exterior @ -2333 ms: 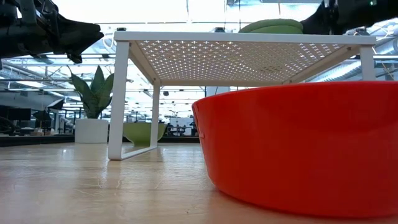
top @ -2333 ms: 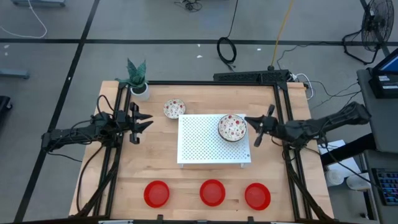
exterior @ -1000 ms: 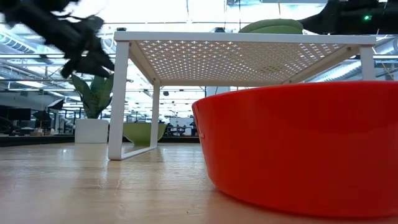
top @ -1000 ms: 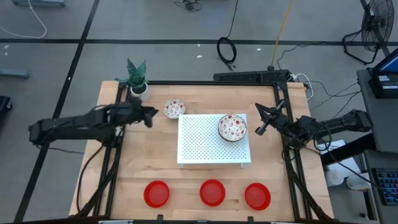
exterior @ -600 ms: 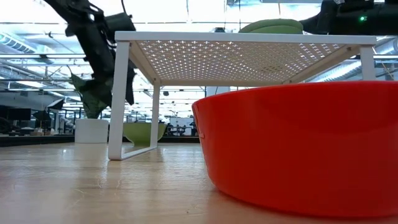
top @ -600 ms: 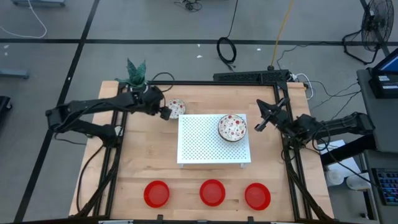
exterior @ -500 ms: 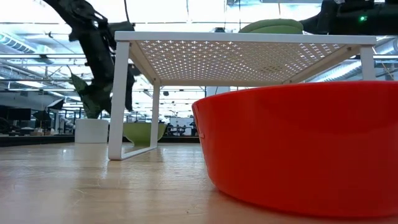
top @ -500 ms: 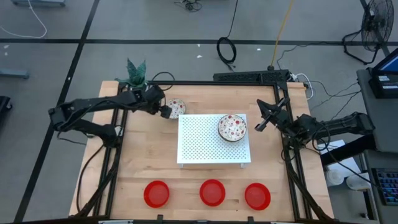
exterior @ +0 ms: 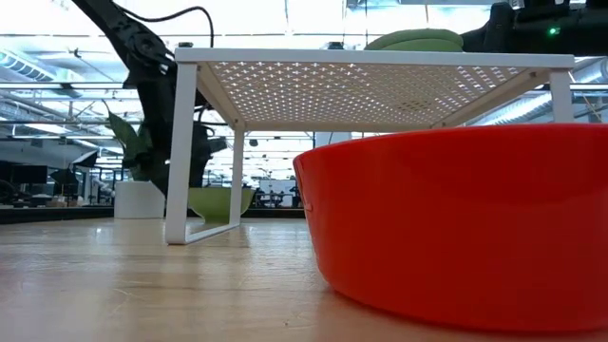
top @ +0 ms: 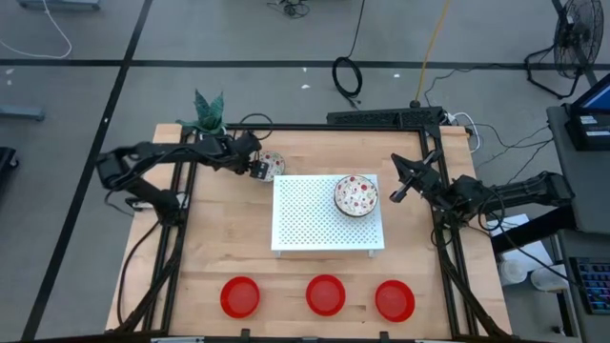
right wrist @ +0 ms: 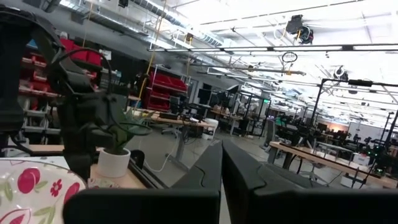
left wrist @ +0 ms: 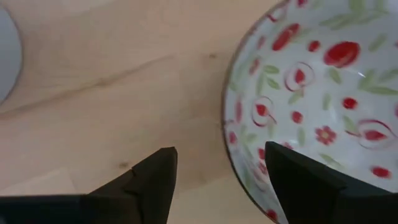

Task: Pick & Place Mini bowls
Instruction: Stack the white patterned bowl on top of the stacked white patterned bowls on the shelf

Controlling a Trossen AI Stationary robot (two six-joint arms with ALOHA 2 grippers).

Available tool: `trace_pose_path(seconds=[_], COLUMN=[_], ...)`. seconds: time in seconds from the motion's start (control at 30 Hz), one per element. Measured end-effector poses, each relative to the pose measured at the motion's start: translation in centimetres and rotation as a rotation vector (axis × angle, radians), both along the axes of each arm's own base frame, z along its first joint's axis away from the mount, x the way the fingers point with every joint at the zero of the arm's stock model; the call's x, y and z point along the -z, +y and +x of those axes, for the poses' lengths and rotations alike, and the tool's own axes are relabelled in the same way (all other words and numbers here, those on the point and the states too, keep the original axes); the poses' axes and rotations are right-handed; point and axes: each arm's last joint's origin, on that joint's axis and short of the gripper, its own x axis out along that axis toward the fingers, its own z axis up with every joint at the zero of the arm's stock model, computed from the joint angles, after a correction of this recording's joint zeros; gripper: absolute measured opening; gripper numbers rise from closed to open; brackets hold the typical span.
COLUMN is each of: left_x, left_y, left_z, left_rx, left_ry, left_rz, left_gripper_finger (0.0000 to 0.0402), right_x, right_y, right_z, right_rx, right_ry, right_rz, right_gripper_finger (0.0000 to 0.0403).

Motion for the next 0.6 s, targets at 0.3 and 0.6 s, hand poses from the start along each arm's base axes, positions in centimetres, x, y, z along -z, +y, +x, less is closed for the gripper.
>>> trace_pose_path(seconds=[0.3,0.6], left_x=[0.13,0.37], left_y=[0.39,0.50], left_z=[0.32,0.53], left_rx=[0.008,0.011], left_ry=[-0.011,-0.019], left_rz=[0.038,0.037], left_gripper_finger=[0.0239,0.0159], right_x=[0.09,0.16], right_y=[0.01,0.01], right_z=[0.04,0.07], right_rx=[-0.001,0.000], right_ry=[0.011,0.019], right_rz=[-0.001,-0.001], right_gripper_finger=[0.0000,0.0000])
